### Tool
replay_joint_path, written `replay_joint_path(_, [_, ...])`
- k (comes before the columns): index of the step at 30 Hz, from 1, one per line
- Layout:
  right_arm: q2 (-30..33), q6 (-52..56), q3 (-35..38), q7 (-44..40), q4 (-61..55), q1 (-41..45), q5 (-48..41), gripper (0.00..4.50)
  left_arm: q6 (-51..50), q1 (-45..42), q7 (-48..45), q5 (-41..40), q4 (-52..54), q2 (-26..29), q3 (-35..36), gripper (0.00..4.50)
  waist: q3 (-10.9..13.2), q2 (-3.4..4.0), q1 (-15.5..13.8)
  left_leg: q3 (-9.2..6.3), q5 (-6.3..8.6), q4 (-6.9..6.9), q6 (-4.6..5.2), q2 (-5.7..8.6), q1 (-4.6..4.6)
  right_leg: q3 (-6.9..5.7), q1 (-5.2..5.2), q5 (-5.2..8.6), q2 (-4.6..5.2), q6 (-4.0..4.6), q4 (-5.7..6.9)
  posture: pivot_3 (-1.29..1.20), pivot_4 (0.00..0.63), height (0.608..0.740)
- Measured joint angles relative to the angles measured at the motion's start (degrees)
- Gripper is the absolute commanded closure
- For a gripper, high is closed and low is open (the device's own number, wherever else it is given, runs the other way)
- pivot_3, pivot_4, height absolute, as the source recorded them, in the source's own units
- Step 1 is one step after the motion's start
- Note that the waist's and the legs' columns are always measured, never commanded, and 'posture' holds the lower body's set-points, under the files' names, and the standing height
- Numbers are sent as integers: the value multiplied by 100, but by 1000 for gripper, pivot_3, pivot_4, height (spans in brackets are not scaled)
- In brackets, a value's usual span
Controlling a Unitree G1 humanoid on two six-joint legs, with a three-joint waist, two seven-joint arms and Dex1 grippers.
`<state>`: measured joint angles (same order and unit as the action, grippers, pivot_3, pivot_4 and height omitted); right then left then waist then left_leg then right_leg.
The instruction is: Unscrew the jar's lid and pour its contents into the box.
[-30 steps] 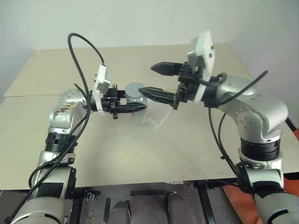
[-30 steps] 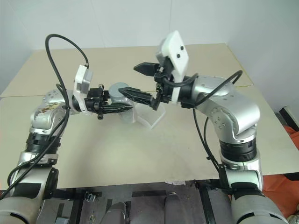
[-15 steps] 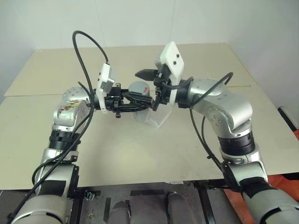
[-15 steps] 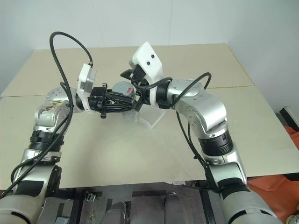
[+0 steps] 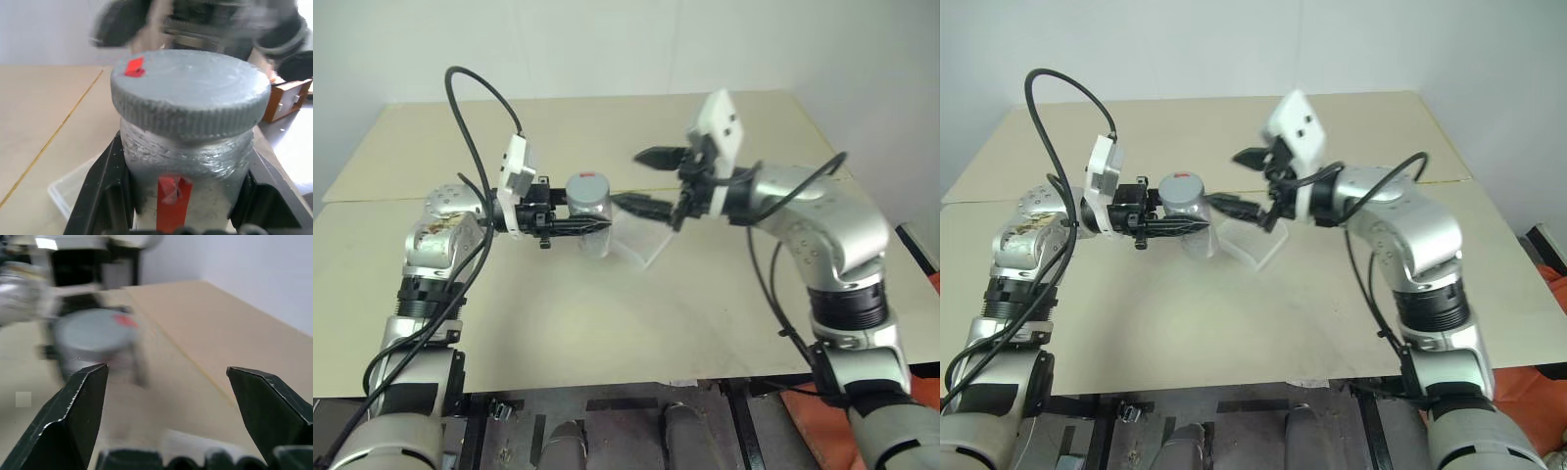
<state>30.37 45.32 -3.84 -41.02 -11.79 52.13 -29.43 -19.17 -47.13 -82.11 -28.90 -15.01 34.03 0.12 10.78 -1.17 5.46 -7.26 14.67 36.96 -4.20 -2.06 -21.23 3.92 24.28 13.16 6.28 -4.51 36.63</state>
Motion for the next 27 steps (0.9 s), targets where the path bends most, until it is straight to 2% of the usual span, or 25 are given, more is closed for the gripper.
replay_joint_path(12, [126,335,92,-96,-801,-278,-505,36,49,-34,71,55,-169,-188,-31,2524,0,0,7,0,0,0,0,0,1,0,-1,0,0,0,1,0,150,740])
replay_joint_path(17, [-122,414,21,99,-1007,-245,-557,36,155,-211,103,176,-386,-358,-118,2524,0,0,11,1,0,0,0,0,0,0,0,0,0,0,0,0,150,740])
replay_joint_path(22, [-494,326,-478,328,-881,45,-181,36,183,-263,69,186,-439,-482,-150,2524,0,1,25,1,0,0,0,0,2,0,1,0,0,0,2,0,150,740])
replay_joint_path(27, [-1007,250,-622,643,-462,221,139,36,183,-264,41,185,-443,-470,-144,2524,0,1,14,-1,-1,1,-1,0,0,0,1,0,0,0,2,0,150,740])
